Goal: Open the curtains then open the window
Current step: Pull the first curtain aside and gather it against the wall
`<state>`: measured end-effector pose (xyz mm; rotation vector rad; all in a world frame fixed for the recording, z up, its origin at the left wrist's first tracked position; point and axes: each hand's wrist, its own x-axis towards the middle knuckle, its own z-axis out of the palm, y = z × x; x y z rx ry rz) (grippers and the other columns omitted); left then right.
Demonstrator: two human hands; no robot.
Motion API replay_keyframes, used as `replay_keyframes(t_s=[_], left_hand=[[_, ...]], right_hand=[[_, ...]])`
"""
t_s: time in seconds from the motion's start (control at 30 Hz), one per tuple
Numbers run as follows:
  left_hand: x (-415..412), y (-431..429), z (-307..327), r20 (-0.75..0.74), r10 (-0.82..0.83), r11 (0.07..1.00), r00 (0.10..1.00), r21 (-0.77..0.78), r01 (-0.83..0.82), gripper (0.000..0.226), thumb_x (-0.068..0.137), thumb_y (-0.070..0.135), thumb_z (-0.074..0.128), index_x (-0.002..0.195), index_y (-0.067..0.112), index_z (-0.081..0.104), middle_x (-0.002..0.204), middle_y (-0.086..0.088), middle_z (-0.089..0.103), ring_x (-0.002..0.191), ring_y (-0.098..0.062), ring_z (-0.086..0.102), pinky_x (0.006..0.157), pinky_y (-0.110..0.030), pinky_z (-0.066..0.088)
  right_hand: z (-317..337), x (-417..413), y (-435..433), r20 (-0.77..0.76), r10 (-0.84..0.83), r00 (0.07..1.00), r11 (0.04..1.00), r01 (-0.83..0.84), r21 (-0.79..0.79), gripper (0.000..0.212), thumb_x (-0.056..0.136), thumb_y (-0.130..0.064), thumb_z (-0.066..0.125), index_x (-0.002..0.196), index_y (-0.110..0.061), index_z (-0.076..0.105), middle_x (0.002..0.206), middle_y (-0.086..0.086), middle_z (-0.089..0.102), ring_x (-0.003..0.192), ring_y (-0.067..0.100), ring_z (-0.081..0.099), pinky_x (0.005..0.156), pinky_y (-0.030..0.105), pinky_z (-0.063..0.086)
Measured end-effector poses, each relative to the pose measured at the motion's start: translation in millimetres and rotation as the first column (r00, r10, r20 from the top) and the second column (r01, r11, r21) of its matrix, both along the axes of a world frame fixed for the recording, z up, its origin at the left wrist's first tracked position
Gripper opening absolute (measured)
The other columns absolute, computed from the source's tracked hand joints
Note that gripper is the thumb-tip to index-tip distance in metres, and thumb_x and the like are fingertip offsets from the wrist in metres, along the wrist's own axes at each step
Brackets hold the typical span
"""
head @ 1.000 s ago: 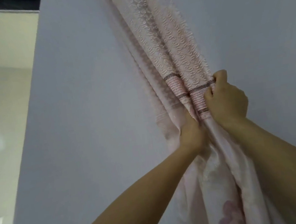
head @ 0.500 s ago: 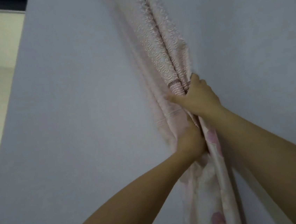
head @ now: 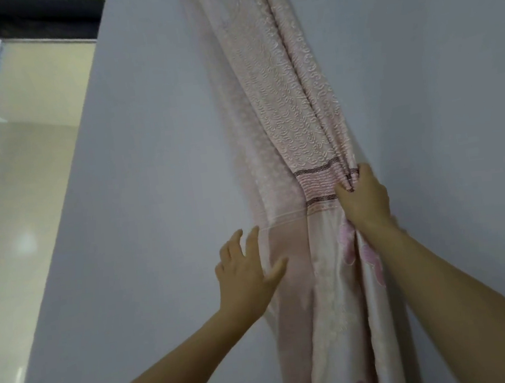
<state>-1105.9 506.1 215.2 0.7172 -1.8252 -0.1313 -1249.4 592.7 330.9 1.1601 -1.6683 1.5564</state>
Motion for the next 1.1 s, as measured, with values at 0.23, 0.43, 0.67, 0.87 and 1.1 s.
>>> replay_keyframes(t_s=[0.23,0.43,0.67,0.87,1.1], left_hand=[[-60.3,-1.9,-5.9,-0.311,-0.353,0.872,0.882,0.233,0.431,0.079,0.08,0.037,0.06,0.141,0.012,0.017,0.143,-0.012,0.033,0.131,-0.029,0.033,0.109,-0.044,0.032],[-51.0,-2.5,-35.8,-0.583,-0.389,0.824,0.713,0.126,0.552,0.067,0.081,0.011,0.058,0.138,0.019,0.023,0.127,0.004,0.047,0.118,-0.015,0.046,0.1,-0.024,0.04],[-8.2,-1.6,-117.1,-0.676,-0.237,0.798,0.698,0.274,0.537,0.041,0.09,0.026,0.049,0.128,0.018,0.039,0.116,-0.002,0.057,0.099,-0.011,0.058,0.093,-0.037,0.05],[48.6,0.0,-188.8,-0.658,-0.2,0.701,0.726,0.422,0.576,0.031,0.091,0.032,0.042,0.12,0.022,0.05,0.123,-0.005,0.059,0.111,-0.016,0.058,0.101,-0.042,0.045],[119.1,9.6,-248.1,-0.637,-0.137,0.684,0.759,0.493,0.538,0.066,0.073,0.045,0.059,0.131,0.017,0.042,0.129,-0.006,0.056,0.116,-0.015,0.057,0.093,-0.031,0.05]], right_hand=[[-55.2,-5.9,-1.3,-0.026,0.017,0.999,0.995,-0.015,0.098,0.047,0.086,-0.016,0.054,0.129,-0.02,0.034,0.111,0.019,0.063,0.095,0.039,0.059,0.078,0.039,0.047],[-117.6,0.3,-5.4,0.087,0.074,0.993,0.992,-0.082,0.095,0.068,0.081,-0.027,0.063,0.138,-0.026,0.024,0.096,0.008,0.061,0.091,0.034,0.062,0.075,0.037,0.047],[-212.7,51.1,-20.9,0.205,0.262,0.943,0.944,-0.294,0.148,0.072,0.081,-0.031,0.062,0.139,-0.026,0.021,0.114,0.006,0.061,0.095,0.028,0.062,0.077,0.033,0.047],[-278.3,93.6,-32.9,0.296,0.382,0.875,0.843,-0.462,0.277,0.064,0.082,-0.027,0.058,0.136,-0.027,0.024,0.118,0.002,0.063,0.096,0.025,0.063,0.076,0.031,0.049],[-323.6,149.0,-40.5,0.45,0.445,0.774,0.751,-0.597,0.282,0.052,0.083,-0.024,0.06,0.129,-0.021,0.034,0.101,0.009,0.067,0.087,0.032,0.064,0.075,0.038,0.052]])
